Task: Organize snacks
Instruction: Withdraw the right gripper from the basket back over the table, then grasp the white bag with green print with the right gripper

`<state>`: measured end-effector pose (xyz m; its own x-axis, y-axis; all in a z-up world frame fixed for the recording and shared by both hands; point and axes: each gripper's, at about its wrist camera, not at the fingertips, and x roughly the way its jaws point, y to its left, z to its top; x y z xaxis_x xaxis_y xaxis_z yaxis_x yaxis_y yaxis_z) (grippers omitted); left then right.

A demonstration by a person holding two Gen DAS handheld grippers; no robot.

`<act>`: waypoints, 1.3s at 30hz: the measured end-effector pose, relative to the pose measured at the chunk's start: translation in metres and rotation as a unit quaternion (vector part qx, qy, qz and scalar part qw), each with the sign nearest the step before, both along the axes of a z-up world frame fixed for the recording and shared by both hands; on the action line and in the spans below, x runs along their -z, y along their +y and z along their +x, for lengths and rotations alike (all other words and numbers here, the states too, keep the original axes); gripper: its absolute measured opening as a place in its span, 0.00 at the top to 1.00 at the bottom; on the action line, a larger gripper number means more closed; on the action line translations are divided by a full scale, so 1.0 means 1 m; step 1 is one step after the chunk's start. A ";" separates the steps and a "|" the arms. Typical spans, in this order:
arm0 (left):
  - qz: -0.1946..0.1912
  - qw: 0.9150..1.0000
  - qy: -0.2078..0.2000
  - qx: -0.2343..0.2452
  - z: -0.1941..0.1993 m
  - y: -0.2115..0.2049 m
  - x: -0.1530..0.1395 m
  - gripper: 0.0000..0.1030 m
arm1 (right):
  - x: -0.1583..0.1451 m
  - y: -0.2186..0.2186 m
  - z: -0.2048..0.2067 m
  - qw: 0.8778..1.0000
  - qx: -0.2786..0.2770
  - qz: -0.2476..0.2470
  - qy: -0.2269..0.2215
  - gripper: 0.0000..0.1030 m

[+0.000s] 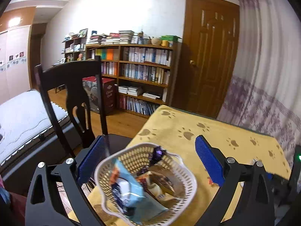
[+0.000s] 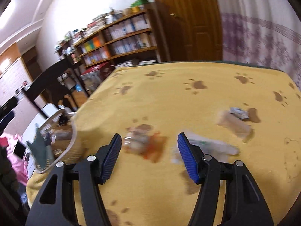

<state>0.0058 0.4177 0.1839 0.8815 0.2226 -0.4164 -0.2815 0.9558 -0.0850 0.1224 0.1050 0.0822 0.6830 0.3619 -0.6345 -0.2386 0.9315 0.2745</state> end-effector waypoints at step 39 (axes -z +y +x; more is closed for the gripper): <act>0.070 0.993 0.036 0.089 0.011 -0.075 0.019 0.05 | 0.054 -0.040 -0.027 0.996 -0.048 -0.043 0.060 0.33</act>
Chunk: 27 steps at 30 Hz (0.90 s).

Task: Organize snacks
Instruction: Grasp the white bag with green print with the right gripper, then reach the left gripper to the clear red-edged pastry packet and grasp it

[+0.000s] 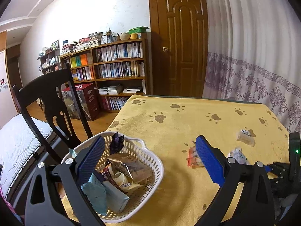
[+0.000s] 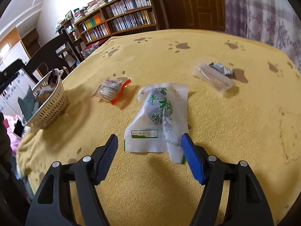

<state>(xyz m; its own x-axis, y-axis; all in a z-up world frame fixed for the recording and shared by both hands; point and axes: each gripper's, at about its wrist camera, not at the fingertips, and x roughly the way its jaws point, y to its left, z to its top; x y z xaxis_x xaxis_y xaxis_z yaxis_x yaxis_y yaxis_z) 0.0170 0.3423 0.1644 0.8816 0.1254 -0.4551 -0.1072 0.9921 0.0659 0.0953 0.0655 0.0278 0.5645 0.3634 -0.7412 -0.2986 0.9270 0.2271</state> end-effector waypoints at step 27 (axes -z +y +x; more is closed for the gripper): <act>0.008 0.998 0.037 0.055 0.012 -0.031 0.025 0.05 | 0.005 -0.007 0.009 0.994 0.089 -0.055 -0.039 0.67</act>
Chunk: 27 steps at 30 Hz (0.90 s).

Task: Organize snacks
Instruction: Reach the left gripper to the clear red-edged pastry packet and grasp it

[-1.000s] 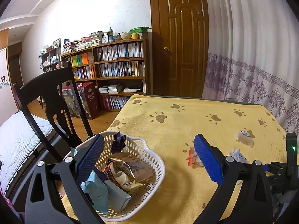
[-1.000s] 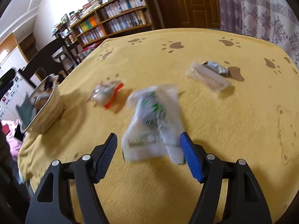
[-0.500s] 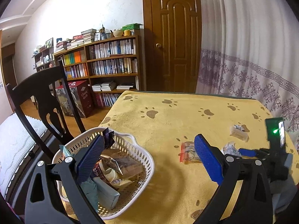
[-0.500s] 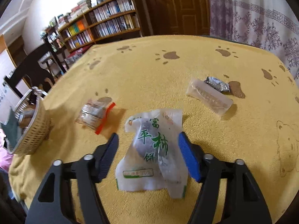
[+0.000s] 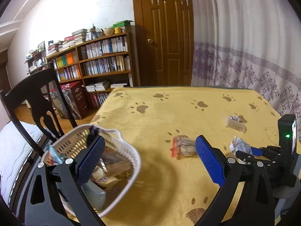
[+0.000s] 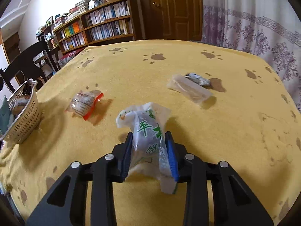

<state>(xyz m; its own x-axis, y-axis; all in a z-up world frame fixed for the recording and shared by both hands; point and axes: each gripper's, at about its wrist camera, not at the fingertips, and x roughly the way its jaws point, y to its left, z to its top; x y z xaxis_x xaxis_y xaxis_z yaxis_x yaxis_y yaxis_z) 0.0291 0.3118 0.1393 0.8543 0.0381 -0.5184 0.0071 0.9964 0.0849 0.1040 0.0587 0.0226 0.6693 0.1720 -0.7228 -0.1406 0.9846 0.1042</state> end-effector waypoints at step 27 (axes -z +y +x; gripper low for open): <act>0.011 0.982 0.175 0.069 0.122 -0.072 0.098 0.05 | 0.007 -0.023 -0.007 0.999 0.009 0.052 0.002 0.66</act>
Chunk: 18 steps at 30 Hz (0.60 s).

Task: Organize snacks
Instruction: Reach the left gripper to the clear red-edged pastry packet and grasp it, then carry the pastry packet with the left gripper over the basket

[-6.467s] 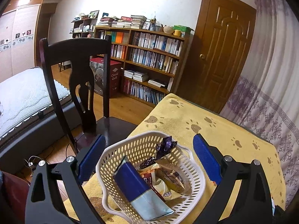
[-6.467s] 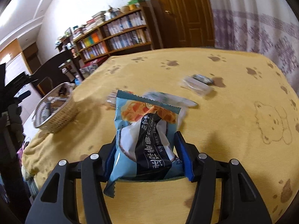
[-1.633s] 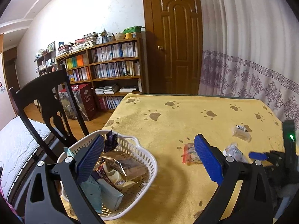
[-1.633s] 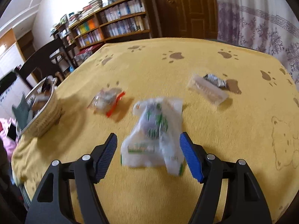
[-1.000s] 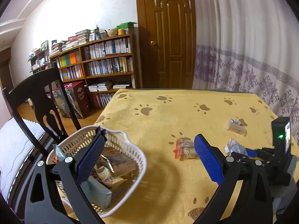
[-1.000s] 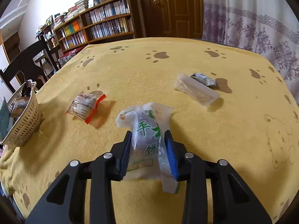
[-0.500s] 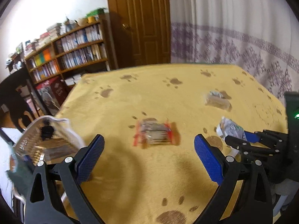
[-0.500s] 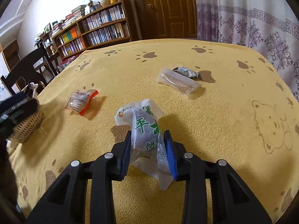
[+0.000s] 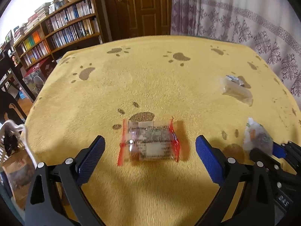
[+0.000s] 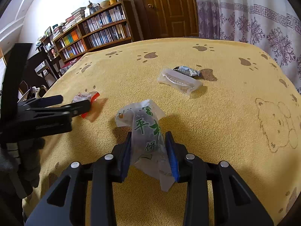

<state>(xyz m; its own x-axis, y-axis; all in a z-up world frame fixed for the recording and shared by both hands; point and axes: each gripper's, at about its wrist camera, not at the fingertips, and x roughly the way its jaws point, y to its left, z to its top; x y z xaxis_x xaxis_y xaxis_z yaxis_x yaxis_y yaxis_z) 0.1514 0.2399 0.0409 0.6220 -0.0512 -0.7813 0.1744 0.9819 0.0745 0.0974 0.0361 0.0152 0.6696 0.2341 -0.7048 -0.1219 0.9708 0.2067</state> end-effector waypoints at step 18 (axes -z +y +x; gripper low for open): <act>-0.033 0.999 0.011 -0.004 -0.004 0.008 0.009 0.46 | 0.000 0.000 0.001 1.000 0.000 0.003 0.000 0.66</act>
<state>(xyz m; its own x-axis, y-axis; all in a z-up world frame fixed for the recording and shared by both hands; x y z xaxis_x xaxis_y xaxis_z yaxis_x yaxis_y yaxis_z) 0.1471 0.2476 0.0317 0.6054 -0.0984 -0.7898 0.1670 0.9859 0.0052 0.0982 0.0356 0.0154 0.6694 0.2390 -0.7034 -0.1219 0.9693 0.2134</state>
